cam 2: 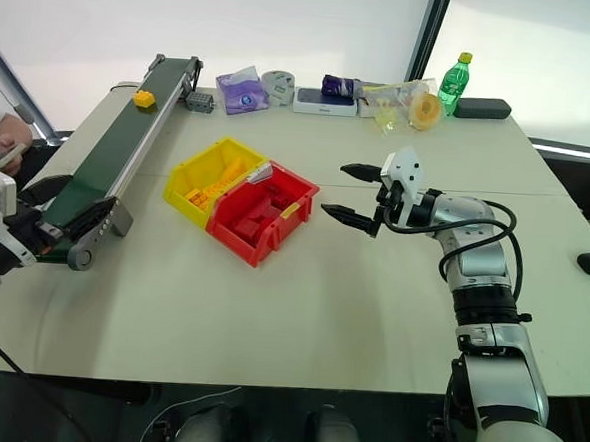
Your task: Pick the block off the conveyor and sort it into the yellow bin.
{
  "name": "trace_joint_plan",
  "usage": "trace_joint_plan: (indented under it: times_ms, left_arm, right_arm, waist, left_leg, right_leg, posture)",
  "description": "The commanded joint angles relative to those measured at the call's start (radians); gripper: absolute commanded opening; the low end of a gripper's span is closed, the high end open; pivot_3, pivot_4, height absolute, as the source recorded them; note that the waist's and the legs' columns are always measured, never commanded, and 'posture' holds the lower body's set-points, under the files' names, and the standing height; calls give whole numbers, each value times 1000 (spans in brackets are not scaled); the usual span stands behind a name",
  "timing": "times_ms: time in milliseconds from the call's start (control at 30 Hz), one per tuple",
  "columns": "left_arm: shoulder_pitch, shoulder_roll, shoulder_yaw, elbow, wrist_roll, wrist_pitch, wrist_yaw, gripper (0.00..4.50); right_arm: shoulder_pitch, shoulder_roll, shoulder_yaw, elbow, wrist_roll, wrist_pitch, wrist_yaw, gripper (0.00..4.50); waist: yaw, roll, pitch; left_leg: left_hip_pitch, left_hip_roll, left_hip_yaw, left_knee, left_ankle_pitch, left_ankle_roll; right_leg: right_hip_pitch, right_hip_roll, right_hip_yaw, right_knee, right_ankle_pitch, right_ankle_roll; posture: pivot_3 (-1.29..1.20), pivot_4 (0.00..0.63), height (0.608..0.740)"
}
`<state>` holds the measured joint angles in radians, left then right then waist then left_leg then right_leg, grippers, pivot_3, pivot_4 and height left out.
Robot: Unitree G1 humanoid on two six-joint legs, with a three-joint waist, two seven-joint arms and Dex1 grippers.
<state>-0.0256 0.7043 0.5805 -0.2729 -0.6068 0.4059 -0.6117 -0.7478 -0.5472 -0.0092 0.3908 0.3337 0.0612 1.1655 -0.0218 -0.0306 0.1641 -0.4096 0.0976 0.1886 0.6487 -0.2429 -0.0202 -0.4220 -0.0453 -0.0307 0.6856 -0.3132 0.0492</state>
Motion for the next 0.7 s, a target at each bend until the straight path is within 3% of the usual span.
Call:
trace_joint_plan:
  times_ms: [33,167,400,533,700]
  left_arm:
    - [59,-58,102,-87,9,-47,84,4444]
    - [123,-174,180,-105,58,-140,195,4444]
    - [268,-362,108,-179,133,-244,269,4444]
    - [272,-385,101,-187,140,-257,305,4444]
    - [223,-335,98,-165,143,-240,323,4444]
  right_arm:
    - [-6,-10,-23,-16,8,-18,6,4500]
    - [-7,-14,-31,20,7,-40,19,4500]
    - [-18,2,-26,78,1,-85,36,4500]
    - [-17,7,-27,91,1,-102,41,4500]
    - [-20,15,-24,94,0,-108,41,4500]
  waist:
    - [-1,0,0]
    - [-1,0,0]
    - [4,0,0]
    - [2,0,0]
    - [2,0,0]
  left_leg:
    - [0,0,0,0,0,0]
    - [0,0,0,0,0,0]
    - [0,-1,0,1,-1,1]
    - [0,0,-1,1,-1,1]
    - [0,0,-1,1,-1,1]
  right_leg:
    - [0,0,0,0,0,0]
    - [0,0,0,0,0,0]
    - [2,-1,0,-1,0,0]
    - [2,0,0,0,0,0]
    - [2,0,0,0,0,0]
  posture:
    - [0,150,740]
    - [0,150,740]
    - [0,150,740]
    - [0,150,740]
    - [0,150,740]
